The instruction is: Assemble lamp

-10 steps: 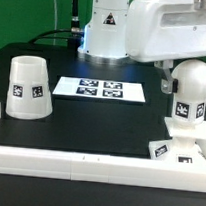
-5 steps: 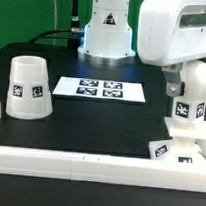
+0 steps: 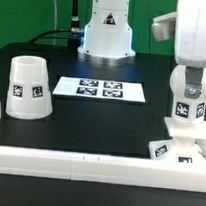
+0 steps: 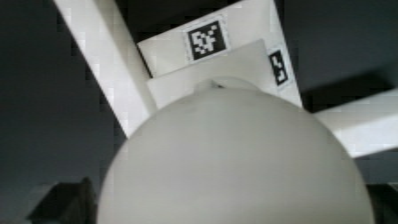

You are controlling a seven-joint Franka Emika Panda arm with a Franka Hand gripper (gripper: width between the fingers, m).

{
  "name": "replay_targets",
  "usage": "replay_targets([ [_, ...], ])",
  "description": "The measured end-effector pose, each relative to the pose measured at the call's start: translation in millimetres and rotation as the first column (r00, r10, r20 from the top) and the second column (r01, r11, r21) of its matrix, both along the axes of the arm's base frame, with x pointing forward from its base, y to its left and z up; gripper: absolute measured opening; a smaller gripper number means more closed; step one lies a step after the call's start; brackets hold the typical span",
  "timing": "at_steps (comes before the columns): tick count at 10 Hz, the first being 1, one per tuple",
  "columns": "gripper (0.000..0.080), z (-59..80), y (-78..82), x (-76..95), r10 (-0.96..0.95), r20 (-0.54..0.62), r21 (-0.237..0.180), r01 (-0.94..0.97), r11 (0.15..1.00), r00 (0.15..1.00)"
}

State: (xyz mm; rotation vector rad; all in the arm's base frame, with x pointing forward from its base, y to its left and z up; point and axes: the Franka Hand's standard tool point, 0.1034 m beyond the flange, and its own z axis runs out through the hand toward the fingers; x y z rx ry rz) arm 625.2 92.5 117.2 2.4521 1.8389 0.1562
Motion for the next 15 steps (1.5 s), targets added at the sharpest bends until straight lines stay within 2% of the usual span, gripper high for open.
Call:
replay_targets([
  [2,0.0699,-1.4,2.7,-0.7,0.183,-0.002,-0.043,-0.183,0.982,0.983],
  [4,0.0699,-5.2,2.6,-1.5,0.360,-0.019,-0.086,-0.360,0.929,0.933],
  [6,0.0699,-5.8,0.8,2.0,0.463,-0.019,-0.127,-0.461,0.878,0.886],
  [7,0.0699,-5.8,0.4,2.1,0.452,-0.017,-0.126,-0.450,0.884,0.892],
  [8,0.0579,-5.9,0.2,2.0,0.451,-0.018,-0.126,-0.450,0.884,0.892],
  [12,0.0574,-6.0,-0.1,2.0,0.410,-0.012,-0.121,-0.409,0.905,0.912],
  [14,0.0574,-5.5,-1.7,1.4,0.143,-0.001,-0.068,-0.143,0.987,0.990],
  [15,0.0574,-5.3,-1.7,1.4,-0.007,0.002,-0.039,0.007,0.999,1.000],
])
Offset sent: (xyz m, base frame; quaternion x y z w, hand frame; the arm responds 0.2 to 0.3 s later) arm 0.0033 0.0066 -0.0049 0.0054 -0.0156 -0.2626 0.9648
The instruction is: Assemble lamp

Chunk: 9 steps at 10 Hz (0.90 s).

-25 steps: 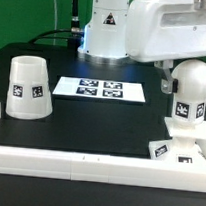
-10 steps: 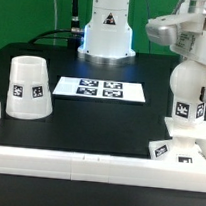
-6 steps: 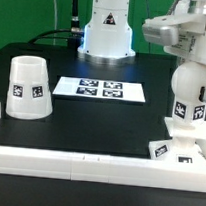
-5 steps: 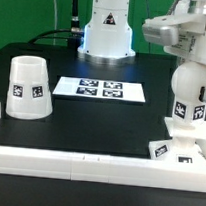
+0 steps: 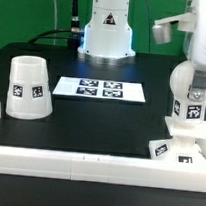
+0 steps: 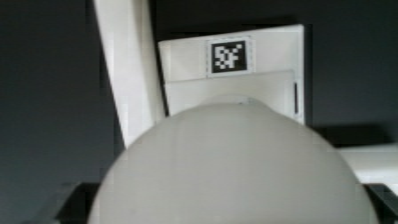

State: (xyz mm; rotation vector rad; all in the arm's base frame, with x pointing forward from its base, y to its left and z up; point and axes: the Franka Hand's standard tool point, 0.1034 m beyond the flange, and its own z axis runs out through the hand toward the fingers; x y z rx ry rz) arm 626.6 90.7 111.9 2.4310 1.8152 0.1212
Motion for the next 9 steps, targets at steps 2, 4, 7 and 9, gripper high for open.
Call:
replay_targets([
  [2,0.0576,-1.2,2.3,1.3,-0.253,-0.012,0.051,0.253,0.966,0.967],
  [4,0.0576,-1.3,2.4,1.2,-0.342,-0.013,0.063,0.342,0.938,0.940],
  [7,0.0576,-1.4,2.1,1.3,-0.494,-0.020,0.082,0.493,0.866,0.870],
  [9,0.0576,-1.7,-3.0,1.0,-0.668,-0.053,0.121,0.669,0.733,0.742],
])
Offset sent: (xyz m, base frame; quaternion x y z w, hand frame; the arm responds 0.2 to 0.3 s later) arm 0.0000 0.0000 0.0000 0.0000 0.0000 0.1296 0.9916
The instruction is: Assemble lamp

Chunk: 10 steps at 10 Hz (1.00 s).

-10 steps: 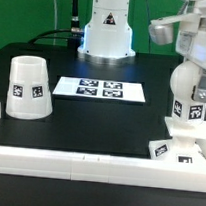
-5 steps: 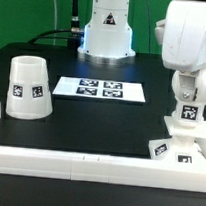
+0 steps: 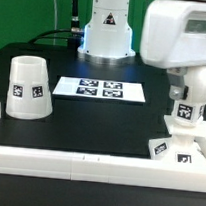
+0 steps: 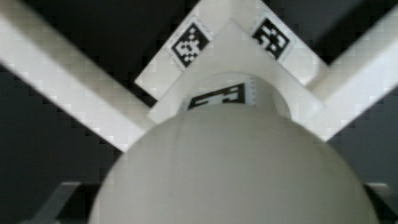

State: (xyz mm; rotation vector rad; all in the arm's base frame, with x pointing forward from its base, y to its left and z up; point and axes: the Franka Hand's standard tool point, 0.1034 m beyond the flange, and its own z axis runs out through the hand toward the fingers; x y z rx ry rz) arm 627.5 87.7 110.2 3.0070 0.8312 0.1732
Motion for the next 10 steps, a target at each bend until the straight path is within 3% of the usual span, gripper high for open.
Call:
replay_targets([
  [4,0.0576,-0.2,-5.0,1.1,-0.364,-0.016,0.055,0.364,0.930,0.931],
  [6,0.0576,-0.1,-9.5,2.1,-0.561,-0.029,0.096,0.561,0.823,0.828],
  [10,0.0576,0.4,-15.8,2.4,-0.768,-0.068,0.115,0.770,0.628,0.636],
])
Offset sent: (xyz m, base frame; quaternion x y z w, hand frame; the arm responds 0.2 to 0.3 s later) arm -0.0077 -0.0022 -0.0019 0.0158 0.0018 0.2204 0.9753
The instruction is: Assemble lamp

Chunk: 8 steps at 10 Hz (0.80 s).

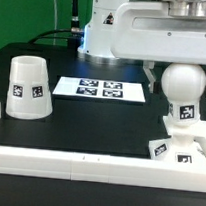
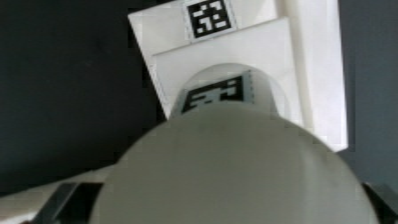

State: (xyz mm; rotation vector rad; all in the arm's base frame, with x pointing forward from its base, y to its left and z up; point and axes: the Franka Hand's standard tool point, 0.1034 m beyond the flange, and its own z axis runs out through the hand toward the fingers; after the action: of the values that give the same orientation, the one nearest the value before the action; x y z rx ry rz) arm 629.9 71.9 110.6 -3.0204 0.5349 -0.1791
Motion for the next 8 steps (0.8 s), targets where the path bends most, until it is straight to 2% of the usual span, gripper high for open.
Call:
replay_targets([
  [2,0.0576,-0.1,0.5,-0.5,-0.101,-0.014,0.012,0.101,0.995,0.995],
  [4,0.0576,-1.8,11.5,-1.6,-0.243,-0.040,0.023,0.244,0.970,0.969],
  [6,0.0576,-3.7,17.0,-2.5,-0.304,-0.061,0.023,0.306,0.952,0.951],
  [8,0.0576,-4.3,17.3,-2.3,-0.400,-0.078,0.032,0.403,0.915,0.913],
])
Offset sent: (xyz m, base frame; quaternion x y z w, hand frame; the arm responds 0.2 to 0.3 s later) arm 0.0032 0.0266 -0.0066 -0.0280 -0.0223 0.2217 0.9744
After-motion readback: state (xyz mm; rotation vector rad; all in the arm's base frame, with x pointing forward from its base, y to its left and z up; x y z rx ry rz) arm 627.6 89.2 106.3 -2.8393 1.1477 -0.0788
